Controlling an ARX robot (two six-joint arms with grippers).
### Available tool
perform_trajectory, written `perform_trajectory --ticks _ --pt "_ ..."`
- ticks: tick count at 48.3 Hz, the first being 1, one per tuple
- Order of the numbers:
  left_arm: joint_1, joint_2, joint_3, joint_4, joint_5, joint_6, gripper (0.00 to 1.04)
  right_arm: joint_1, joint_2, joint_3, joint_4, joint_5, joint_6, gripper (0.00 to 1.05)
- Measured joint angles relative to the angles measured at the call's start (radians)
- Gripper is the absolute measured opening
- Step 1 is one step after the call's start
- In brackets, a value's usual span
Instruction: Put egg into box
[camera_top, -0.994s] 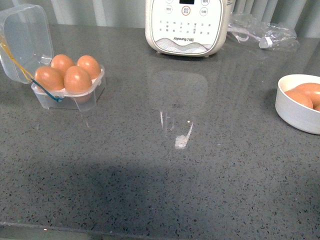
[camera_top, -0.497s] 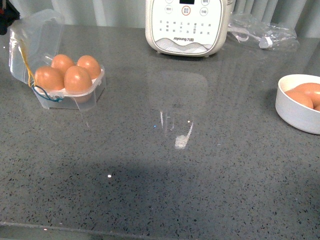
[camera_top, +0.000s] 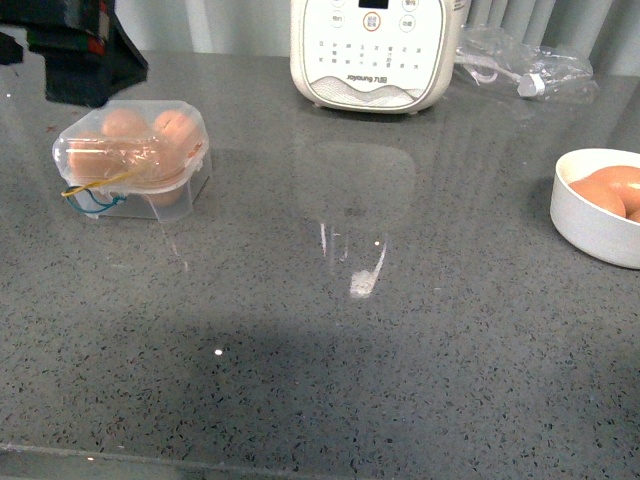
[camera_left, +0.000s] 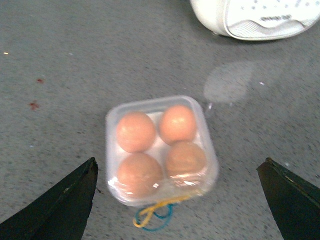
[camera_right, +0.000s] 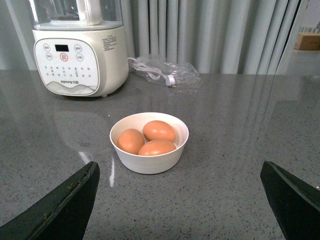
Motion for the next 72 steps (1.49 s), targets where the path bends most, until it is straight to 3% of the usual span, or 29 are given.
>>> perform_trajectory --ticks 16,27,40,47,55,62,66,70,72 --pt "-0.072 -0.008 -0.036 -0.050 0.003 0.031 0.98 0.000 0.000 0.000 0.000 0.000 0.000 0.97" --pt "-0.025 -0.082 0.021 -0.091 0.058 0.020 0.98 0.000 0.000 0.000 0.000 0.000 0.000 0.97" --pt "0.189 -0.351 0.097 -0.248 0.220 0.056 0.98 0.000 0.000 0.000 0.000 0.000 0.000 0.97" --pt "0.438 -0.515 0.054 -0.391 0.427 0.133 0.98 0.000 0.000 0.000 0.000 0.000 0.000 0.97" --pt "0.720 -0.595 -0.051 -0.495 0.597 0.238 0.98 0.000 0.000 0.000 0.000 0.000 0.000 0.97" --pt "0.863 -0.608 -0.123 -0.530 0.666 0.310 0.98 0.000 0.000 0.000 0.000 0.000 0.000 0.97" --pt "0.875 -0.669 -0.246 -0.285 0.665 0.213 0.87 0.000 0.000 0.000 0.000 0.000 0.000 0.97" --pt "0.796 -0.787 -0.410 -0.006 0.591 0.037 0.69 0.000 0.000 0.000 0.000 -0.002 0.000 0.97" --pt "0.758 -0.827 -0.448 0.027 0.555 0.006 0.62 0.000 0.000 0.000 0.000 0.000 0.000 0.97"
